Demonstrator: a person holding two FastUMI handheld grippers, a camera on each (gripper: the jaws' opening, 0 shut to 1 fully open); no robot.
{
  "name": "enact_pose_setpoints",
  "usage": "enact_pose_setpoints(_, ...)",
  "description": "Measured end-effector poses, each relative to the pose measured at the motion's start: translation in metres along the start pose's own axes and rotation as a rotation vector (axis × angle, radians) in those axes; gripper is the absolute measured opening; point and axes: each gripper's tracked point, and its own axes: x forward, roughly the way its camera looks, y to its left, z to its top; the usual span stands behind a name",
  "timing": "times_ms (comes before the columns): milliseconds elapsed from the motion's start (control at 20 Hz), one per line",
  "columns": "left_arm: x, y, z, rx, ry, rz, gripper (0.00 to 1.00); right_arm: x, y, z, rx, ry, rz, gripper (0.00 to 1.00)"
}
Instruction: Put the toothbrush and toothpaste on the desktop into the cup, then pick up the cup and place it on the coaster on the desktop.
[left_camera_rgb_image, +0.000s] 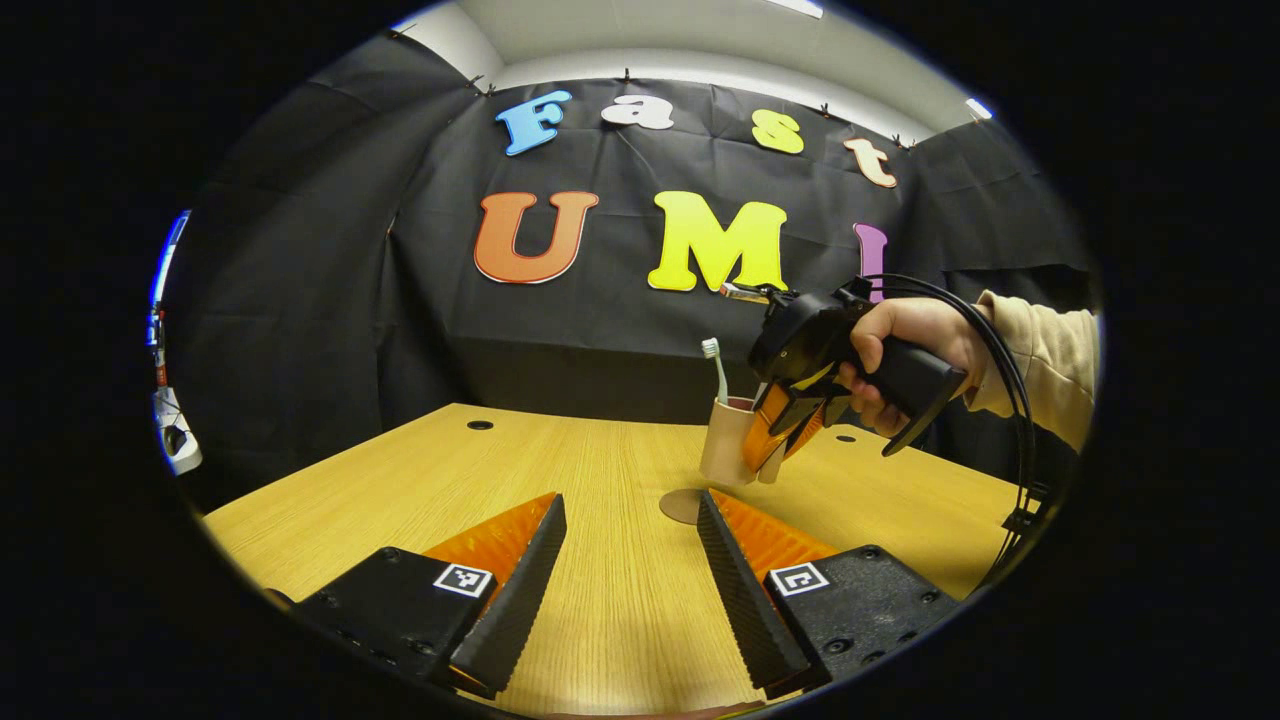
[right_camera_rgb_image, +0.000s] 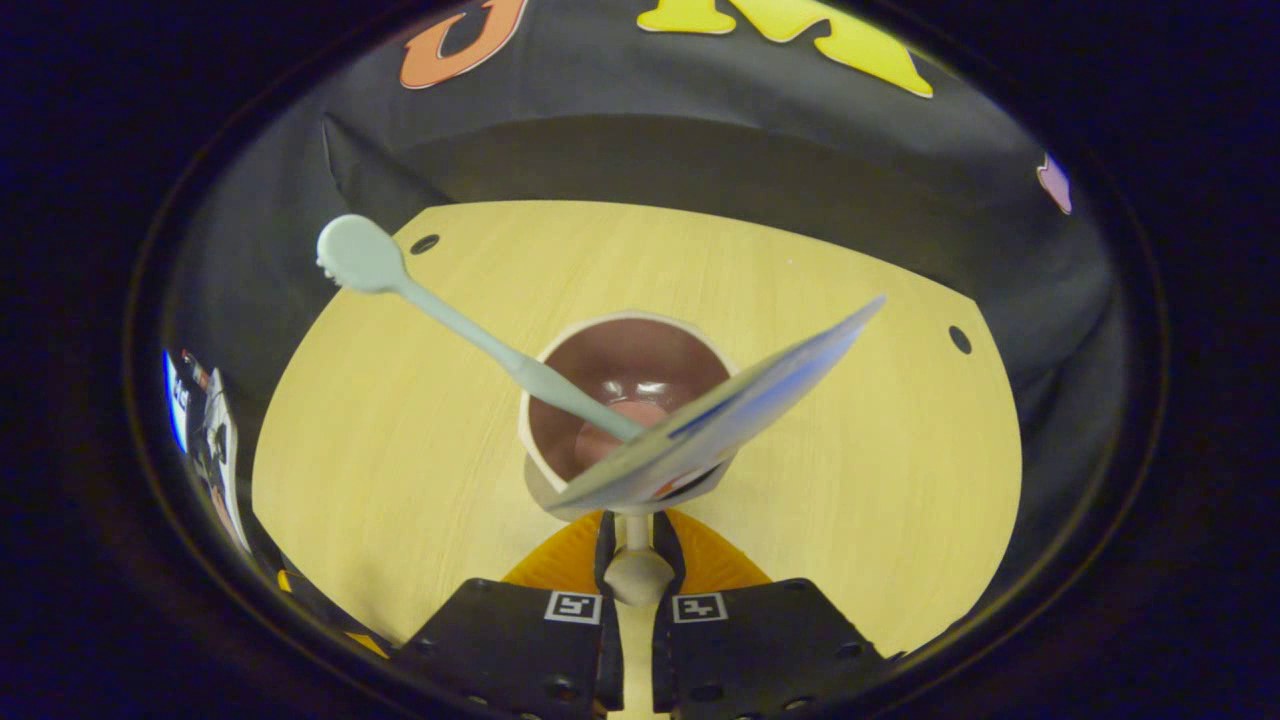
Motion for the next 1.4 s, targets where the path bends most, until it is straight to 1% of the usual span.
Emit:
enact_pose_setpoints(150, 0.0, 0.003, -0.004, -0.001, 0.006, -0.003, 0.86, 0.008, 0.01, -0.003, -0.022, 0.023, -0.001, 0.11)
enact_pose_setpoints(300, 0.0, 0.005, -0.009, -0.01, 0.015, -0.002, 0.86, 0.012, 0.012, -0.005, -0.044, 0.041, 0.002, 0.11)
enact_pose_setpoints(350, 0.001, 0.006, -0.011, -0.013, 0.022, -0.001, 0.86, 0.015, 0.014, -0.007, -0.045, 0.046, -0.003, 0.14)
enact_pose_setpoints(400, 0.001, 0.007, -0.012, -0.017, 0.026, 0.0, 0.86, 0.017, 0.016, -0.009, -0.053, 0.049, -0.005, 0.11)
enact_pose_setpoints(500, 0.001, 0.009, -0.015, -0.019, 0.034, 0.001, 0.85, 0.019, 0.019, -0.013, -0.06, 0.06, -0.011, 0.11)
enact_pose_setpoints(600, 0.002, 0.009, -0.016, -0.019, 0.037, 0.002, 0.85, 0.019, 0.022, -0.019, -0.07, 0.07, -0.002, 0.14)
enact_pose_setpoints(650, 0.002, 0.009, -0.016, -0.018, 0.038, 0.003, 0.85, 0.018, 0.021, -0.019, -0.064, 0.06, 0.0, 0.2)
enact_pose_setpoints(750, 0.004, 0.007, -0.018, -0.024, 0.043, 0.0, 0.86, 0.012, 0.021, -0.01, -0.069, 0.017, 0.02, 0.23)
enact_pose_setpoints(800, 0.003, 0.005, -0.019, -0.026, 0.049, -0.003, 0.86, 0.006, 0.021, -0.007, -0.069, -0.013, 0.024, 0.31)
enact_pose_setpoints(850, 0.003, 0.003, -0.019, -0.026, 0.052, -0.003, 0.85, -0.001, 0.019, -0.005, -0.071, -0.04, 0.018, 0.43)
enact_pose_setpoints(900, 0.005, 0.002, -0.02, -0.024, 0.056, -0.003, 0.85, -0.009, 0.017, -0.001, -0.07, -0.069, 0.012, 0.72)
enact_pose_setpoints(950, 0.006, 0.001, -0.02, -0.024, 0.056, -0.005, 0.85, -0.015, 0.018, 0.002, -0.073, -0.101, 0.019, 0.8)
enact_pose_setpoints(1050, 0.007, -0.005, -0.021, -0.028, 0.065, -0.013, 0.85, -0.03, 0.017, 0.007, -0.085, -0.177, 0.032, 0.87)
enact_pose_setpoints(1100, 0.008, -0.008, -0.022, -0.027, 0.074, -0.019, 0.85, -0.037, 0.016, 0.009, -0.084, -0.213, 0.034, 0.98)
enact_pose_setpoints(1250, 0.011, -0.015, -0.02, -0.01, 0.081, -0.019, 0.85, -0.059, 0.013, 0.004, -0.076, -0.298, 0.054, 0.98)
enact_pose_setpoints(1400, 0.018, -0.024, -0.013, 0.001, 0.083, -0.021, 0.85, -0.089, -0.002, 0.004, -0.066, -0.434, 0.032, 0.98)
